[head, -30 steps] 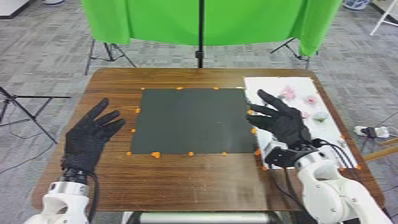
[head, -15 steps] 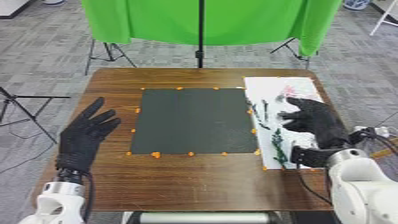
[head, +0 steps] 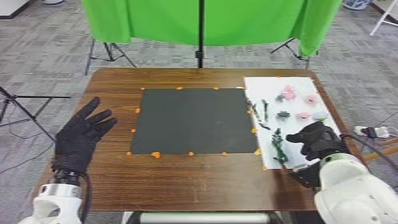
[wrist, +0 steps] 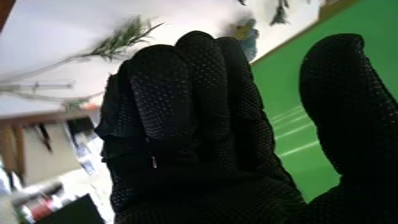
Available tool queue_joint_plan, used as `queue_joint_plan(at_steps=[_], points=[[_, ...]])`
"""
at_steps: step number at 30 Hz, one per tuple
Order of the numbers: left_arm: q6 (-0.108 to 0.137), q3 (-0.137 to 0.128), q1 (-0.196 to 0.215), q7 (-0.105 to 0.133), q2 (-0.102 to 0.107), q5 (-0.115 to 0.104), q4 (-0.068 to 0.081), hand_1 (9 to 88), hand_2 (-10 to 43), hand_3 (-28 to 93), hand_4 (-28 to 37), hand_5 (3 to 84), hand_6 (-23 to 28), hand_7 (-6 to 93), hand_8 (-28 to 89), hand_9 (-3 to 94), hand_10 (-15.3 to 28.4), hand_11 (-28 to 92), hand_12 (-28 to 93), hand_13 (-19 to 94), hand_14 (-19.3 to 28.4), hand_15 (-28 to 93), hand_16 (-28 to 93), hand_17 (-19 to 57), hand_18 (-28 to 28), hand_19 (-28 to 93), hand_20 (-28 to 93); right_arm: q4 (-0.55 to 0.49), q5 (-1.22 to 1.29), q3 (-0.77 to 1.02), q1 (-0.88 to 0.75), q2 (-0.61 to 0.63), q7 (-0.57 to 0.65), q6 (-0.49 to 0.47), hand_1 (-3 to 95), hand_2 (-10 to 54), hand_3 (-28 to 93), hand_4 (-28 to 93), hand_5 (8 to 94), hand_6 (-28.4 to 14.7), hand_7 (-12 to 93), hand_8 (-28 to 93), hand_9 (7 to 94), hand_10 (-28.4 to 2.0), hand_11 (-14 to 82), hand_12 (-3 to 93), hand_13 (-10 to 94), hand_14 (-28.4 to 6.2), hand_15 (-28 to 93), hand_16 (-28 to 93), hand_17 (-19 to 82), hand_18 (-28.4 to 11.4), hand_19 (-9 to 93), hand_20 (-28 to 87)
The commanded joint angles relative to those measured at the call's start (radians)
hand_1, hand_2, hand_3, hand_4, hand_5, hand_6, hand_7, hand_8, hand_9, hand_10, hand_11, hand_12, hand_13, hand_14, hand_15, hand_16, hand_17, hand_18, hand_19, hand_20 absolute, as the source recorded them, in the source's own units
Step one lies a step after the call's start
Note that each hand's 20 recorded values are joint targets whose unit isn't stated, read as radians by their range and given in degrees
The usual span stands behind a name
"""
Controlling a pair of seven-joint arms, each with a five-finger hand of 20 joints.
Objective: Arrange flowers
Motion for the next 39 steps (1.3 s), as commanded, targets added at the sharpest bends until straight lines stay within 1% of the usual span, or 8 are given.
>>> queue_joint_plan(at_steps=[1,5,8,20,23,26,29,39], points=[[0.008,0.004,0.010,0.010,0.005,-0.007,0.000,22.5,5.8,78,-28.3,35.8,5.0,12.0,-10,35.9,18.5,23,12,26,26.5,50,-6,-8.6,28.4,53,14,0.065,-0.148,-0.163,0.088,0.025,0.056,-0.026,33.3,-6.7,75,-24,61.3,-5.8,22,-14,67.2,-17.7,56.9,19.4,67,-13.6,73,12,34,-26.1,91,18],[0.010,0.003,0.008,0.010,0.005,-0.008,0.001,22.4,5.8,78,-28.3,35.8,5.1,12.0,-10,35.9,18.5,23,12,26,26.5,50,-6,-8.6,28.4,53,14,0.090,-0.195,-0.233,0.131,0.026,0.081,-0.059,34.3,-8.1,74,-24,62.1,-5.8,22,-14,68.3,-17.6,56.7,19.5,69,-13.1,73,13,35,-26.3,92,17],[0.004,0.001,0.002,-0.003,-0.002,-0.005,0.001,22.5,5.8,78,-28.3,35.8,5.1,12.0,-10,35.9,18.5,23,12,26,26.5,50,-6,-8.6,28.4,53,14,0.122,-0.251,-0.295,0.168,0.027,0.122,-0.083,34.6,-8.8,73,-24,62.9,-5.9,22,-14,68.7,-17.6,56.7,19.8,69,-13.0,72,13,36,-26.5,93,16],[0.005,-0.014,0.008,-0.024,-0.016,0.000,-0.002,22.5,5.7,78,-28.2,35.8,5.1,12.2,-10,35.9,18.5,24,12,26,26.5,50,-6,-8.6,28.4,53,14,0.242,-0.383,-0.521,0.310,-0.004,0.164,-0.165,36.9,-9.5,72,-24,68.6,-5.6,27,-14,71.3,-17.2,56.2,20.1,72,-12.5,71,13,38,-26.5,93,15],[0.009,-0.011,0.008,-0.017,-0.011,-0.003,-0.002,22.7,5.8,78,-28.2,35.6,5.3,12.2,-10,35.9,18.6,23,12,26,26.5,50,-6,-8.6,28.4,53,14,0.269,-0.373,-0.545,0.326,-0.005,0.155,-0.157,42.1,-9.5,72,-26,70.1,-5.6,33,-6,72.4,-16.5,56.3,20.3,74,-11.8,71,14,39,-26.0,93,16],[0.012,-0.011,0.013,-0.015,-0.011,-0.005,-0.005,22.6,5.8,78,-28.2,35.6,5.3,12.2,-10,35.9,18.6,23,12,26,26.6,50,-6,-8.6,28.4,53,14,0.279,-0.378,-0.553,0.325,0.001,0.160,-0.159,52.0,-9.5,68,-28,74.2,-5.1,39,1,77.3,-13.8,53.9,24.0,78,-10.1,69,16,43,-24.6,93,19],[0.019,-0.013,0.013,-0.008,-0.008,-0.008,-0.006,22.6,5.8,78,-28.2,35.5,5.4,12.1,-10,35.9,18.5,23,12,26,26.6,50,-6,-8.6,28.4,53,14,0.284,-0.408,-0.557,0.324,0.017,0.155,-0.116,57.4,-9.5,67,-28,80.8,-3.9,37,4,83.9,-11.4,50.4,26.3,83,-8.6,67,17,47,-22.7,93,23],[0.017,-0.026,0.028,0.008,-0.002,-0.007,-0.015,22.6,5.7,78,-28.2,35.5,5.5,12.2,-10,35.9,18.7,24,12,26,26.5,50,-6,-8.6,28.4,53,14,0.227,-0.507,-0.529,0.325,0.069,0.183,0.050,57.7,-9.5,71,-28,87.2,-5.0,29,10,89.4,-11.3,48.4,24.9,88,-7.3,66,19,51,-22.3,93,34]])
